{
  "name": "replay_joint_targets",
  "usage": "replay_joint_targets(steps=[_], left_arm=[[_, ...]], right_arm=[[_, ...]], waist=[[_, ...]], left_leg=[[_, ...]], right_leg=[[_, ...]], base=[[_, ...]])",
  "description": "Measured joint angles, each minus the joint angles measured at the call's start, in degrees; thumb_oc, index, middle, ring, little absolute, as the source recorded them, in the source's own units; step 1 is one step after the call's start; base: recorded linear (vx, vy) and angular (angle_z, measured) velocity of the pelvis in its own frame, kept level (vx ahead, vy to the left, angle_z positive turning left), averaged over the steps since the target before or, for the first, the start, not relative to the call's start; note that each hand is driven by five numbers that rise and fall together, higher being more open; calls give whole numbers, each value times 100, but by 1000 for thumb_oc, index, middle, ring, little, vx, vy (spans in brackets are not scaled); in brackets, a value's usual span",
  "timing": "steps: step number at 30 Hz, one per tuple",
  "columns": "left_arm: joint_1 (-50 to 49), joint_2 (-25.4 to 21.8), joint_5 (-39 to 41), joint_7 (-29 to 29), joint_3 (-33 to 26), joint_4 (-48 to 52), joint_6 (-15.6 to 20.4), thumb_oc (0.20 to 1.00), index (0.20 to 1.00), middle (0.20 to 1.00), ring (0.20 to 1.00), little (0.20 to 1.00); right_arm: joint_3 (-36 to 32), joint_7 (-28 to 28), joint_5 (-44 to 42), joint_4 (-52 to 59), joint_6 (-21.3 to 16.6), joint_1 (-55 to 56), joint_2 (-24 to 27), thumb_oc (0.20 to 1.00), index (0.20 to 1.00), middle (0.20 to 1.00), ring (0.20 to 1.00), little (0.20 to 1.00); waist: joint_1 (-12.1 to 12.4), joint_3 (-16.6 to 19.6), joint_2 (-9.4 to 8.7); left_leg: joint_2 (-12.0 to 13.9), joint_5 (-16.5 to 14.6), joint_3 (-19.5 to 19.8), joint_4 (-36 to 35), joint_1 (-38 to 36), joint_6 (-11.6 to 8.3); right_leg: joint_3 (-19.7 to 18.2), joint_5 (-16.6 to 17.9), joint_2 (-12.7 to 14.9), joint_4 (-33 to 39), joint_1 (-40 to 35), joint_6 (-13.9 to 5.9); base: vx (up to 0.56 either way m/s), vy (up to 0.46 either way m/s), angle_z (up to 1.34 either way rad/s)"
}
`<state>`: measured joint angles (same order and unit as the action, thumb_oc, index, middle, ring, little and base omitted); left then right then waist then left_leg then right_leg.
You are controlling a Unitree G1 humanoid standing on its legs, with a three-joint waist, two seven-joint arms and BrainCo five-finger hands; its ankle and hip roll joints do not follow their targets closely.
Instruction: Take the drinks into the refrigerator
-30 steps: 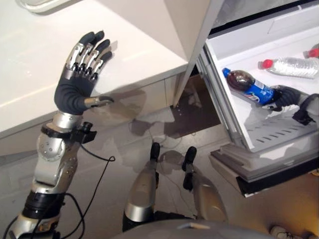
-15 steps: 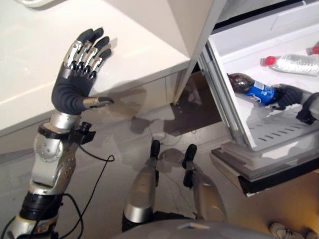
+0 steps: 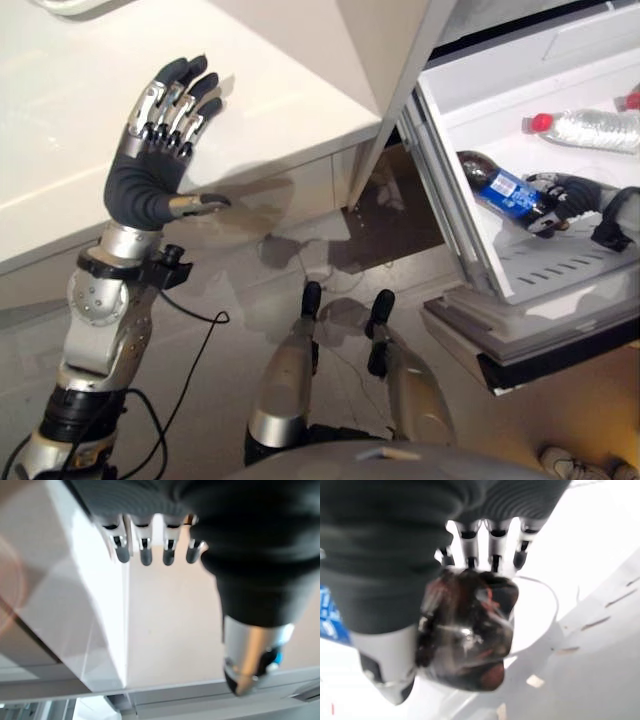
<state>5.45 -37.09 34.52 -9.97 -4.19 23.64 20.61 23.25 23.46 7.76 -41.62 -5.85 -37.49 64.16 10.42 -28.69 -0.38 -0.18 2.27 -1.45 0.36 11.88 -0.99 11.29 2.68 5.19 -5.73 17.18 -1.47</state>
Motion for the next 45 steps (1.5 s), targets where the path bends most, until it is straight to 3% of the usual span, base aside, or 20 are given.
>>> replay_joint_targets(steps=[7, 13, 19, 27, 30, 33, 39, 45], left_arm=[[9, 0, 2, -14, 10, -40, -21, 1000, 1000, 1000, 1000, 1000], [60, -2, 11, -30, 20, -103, -48, 1000, 1000, 1000, 1000, 1000], [-28, -4, 18, -112, 11, -244, -106, 1000, 1000, 1000, 1000, 1000], [-312, -9, 76, -250, -399, -256, -115, 1000, 1000, 1000, 1000, 1000], [-311, -2, 75, -282, -513, -249, -110, 1000, 1000, 1000, 1000, 1000], [-313, 50, 72, -295, -645, -232, -111, 1000, 1000, 1000, 1000, 1000], [-373, 324, 62, -296, -926, -218, -72, 1000, 1000, 1000, 1000, 1000], [-387, 692, 293, -436, -1082, 112, 6, 1000, 1000, 1000, 1000, 1000]], right_arm=[[4, -12, -201, 61, 6, 27, -31, 1000, 1000, 1000, 1000, 1000], [-231, -246, -865, 333, 26, 179, -149, 1000, 1000, 1000, 1000, 1000], [-1551, -679, -1746, 1039, -46, 888, -208, 1000, 1000, 1000, 1000, 1000], [-3268, -1042, -2422, 2206, -281, 2390, -339, 1000, 1000, 1000, 1000, 1000], [-3706, -1180, -2649, 2745, -433, 2674, -634, 1000, 1000, 1000, 1000, 1000], [-4307, -1225, -2844, 3607, -548, 3176, -1288, 1000, 1000, 1000, 1000, 1000], [-4610, -1299, -2994, 4038, -665, 3602, -1900, 1000, 1000, 1000, 1000, 1000], [-4760, -1362, -3048, 4471, -786, 3892, -2163, 1000, 1000, 1000, 1000, 1000]], waist=[[-10, -5, -9], [-82, -40, -87], [-160, -72, -173], [-371, 22, -505], [-486, 105, -617], [-536, 211, -727], [-648, 732, -878], [-809, 1013, -908]], left_leg=[[1, 1, -3, 10, -88, 1], [-2, -2, -15, 6, -369, 2], [9, -17, -59, -4, -738, -11], [60, -64, -206, -56, -950, -40], [101, -96, -314, -88, -1036, -68], [134, -155, -432, -104, -1174, -108], [193, -245, -621, -116, -1326, -138], [221, -277, -779, -184, -1553, -144]], right_leg=[[1, 1, -2, -2, -91, 2], [-4, 0, -1, 4, -368, 1], [-71, -1, -32, 55, -738, -1], [-254, 83, -134, 234, -911, 52], [-322, 99, -202, 301, -969, 72], [-449, 101, -297, 326, -1045, 76], [-622, 105, -366, 387, -1135, 82], [-790, 119, -402, 480, -1298, 87]], base=[[0, 0, 0], [0, 0, 0], [53, 3, -3], [67, 8, -13], [89, 22, -22], [80, 19, -22], [70, 20, -17], [55, 9, -16]])
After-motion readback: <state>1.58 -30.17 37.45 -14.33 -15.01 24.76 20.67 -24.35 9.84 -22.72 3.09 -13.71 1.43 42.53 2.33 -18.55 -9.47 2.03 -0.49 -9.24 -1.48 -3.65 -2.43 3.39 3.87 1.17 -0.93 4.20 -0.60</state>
